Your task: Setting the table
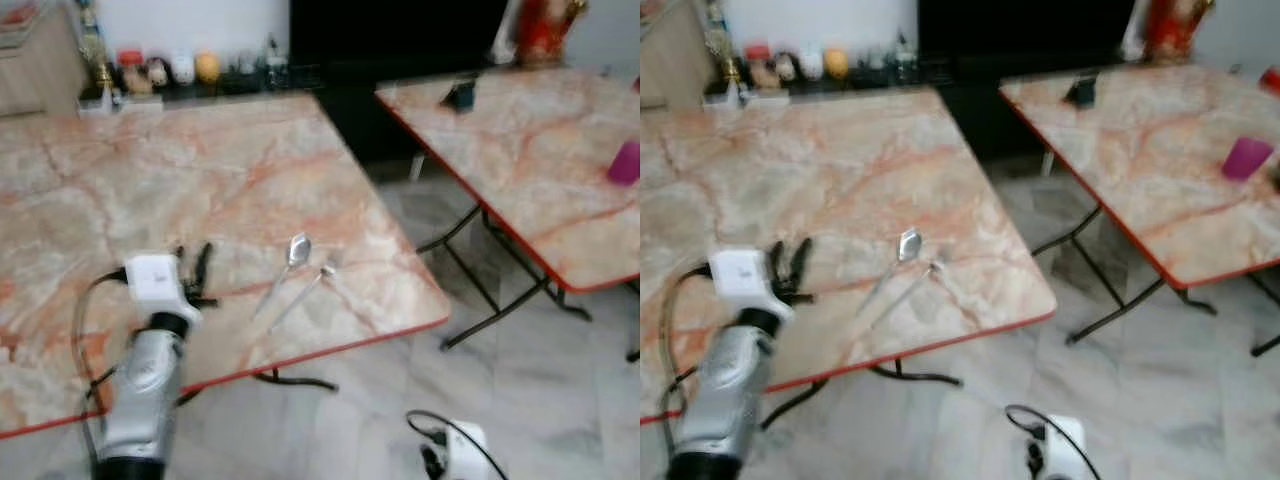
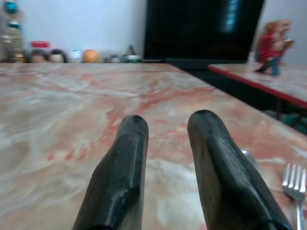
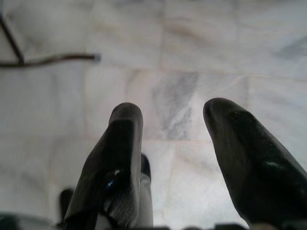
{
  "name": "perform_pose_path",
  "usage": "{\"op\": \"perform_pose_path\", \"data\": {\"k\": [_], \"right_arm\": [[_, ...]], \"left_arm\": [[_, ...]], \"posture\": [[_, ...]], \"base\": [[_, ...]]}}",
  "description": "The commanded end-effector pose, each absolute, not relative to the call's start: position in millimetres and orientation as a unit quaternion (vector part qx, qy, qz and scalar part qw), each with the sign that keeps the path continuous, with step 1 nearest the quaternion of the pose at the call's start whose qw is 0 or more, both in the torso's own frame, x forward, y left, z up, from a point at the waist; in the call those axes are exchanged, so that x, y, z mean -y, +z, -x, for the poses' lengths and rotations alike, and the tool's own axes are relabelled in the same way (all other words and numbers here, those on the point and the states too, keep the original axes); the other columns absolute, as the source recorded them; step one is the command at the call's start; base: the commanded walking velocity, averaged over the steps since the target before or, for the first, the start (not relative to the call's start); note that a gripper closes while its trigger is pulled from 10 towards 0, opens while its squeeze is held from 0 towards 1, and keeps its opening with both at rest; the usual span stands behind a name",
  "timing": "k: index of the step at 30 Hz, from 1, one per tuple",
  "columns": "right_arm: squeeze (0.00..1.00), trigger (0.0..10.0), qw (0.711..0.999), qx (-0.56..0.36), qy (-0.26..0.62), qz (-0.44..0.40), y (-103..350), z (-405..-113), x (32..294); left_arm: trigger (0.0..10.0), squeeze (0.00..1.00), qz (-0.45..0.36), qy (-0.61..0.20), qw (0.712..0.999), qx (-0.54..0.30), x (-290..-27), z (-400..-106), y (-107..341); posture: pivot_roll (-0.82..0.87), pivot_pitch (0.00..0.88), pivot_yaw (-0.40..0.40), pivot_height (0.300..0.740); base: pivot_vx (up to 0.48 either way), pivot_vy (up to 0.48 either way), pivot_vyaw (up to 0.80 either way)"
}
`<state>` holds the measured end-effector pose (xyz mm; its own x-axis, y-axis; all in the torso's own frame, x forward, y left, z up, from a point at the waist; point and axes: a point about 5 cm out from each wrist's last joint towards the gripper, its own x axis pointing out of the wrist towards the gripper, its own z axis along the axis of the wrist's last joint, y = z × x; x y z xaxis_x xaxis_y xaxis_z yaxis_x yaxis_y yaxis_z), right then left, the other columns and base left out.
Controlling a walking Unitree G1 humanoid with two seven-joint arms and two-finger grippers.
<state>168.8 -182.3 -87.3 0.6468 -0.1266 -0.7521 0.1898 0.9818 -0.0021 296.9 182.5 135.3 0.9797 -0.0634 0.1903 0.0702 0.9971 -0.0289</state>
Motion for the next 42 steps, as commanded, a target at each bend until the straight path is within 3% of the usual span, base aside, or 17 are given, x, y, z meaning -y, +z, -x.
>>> {"op": "perform_pose_path", "data": {"k": [1, 9, 18, 33, 37, 42], "right_arm": [[0.0, 10.0, 0.907, -0.41, -0.086, -0.046, -87, -170, 178], [0.0, 10.0, 0.909, -0.407, -0.078, -0.049, -87, -174, 162], [0.0, 10.0, 0.913, -0.4, -0.066, -0.044, -83, -181, 142], [0.0, 10.0, 0.914, -0.394, -0.09, -0.035, -84, -171, 186], [0.0, 10.0, 0.914, -0.395, -0.092, -0.032, -84, -171, 188], [0.0, 10.0, 0.913, -0.396, -0.091, -0.03, -84, -172, 187]], "left_arm": [[10.0, 0.0, 0.006, -0.028, 0.995, 0.098, -187, -297, 138], [10.0, 0.0, 0.007, -0.028, 0.994, 0.102, -188, -297, 139], [10.0, 0.0, 0.002, -0.035, 0.994, 0.103, -186, -297, 140], [10.0, 0.0, -0.012, -0.08, 0.993, 0.087, -175, -286, 136], [10.0, 0.0, -0.054, -0.139, 0.987, 0.066, -163, -270, 135], [10.0, 0.0, -0.087, -0.142, 0.985, 0.046, -163, -266, 131]], "posture": [[0.06, 0.0, -0.029, 0.74], [0.06, 0.0, -0.029, 0.74], [0.06, 0.0, -0.03, 0.74], [0.07, 0.0, -0.03, 0.74], [0.07, 0.0, -0.027, 0.74], [0.08, 0.0, -0.033, 0.74]], "base": [[0.0, 0.319, -0.58], [0.0, 0.29, -0.58], [0.0, 0.0, -0.58], [0.0, 0.0, -0.1], [0.0, 0.0, 0.0], [0.0, 0.0, 0.0]]}}
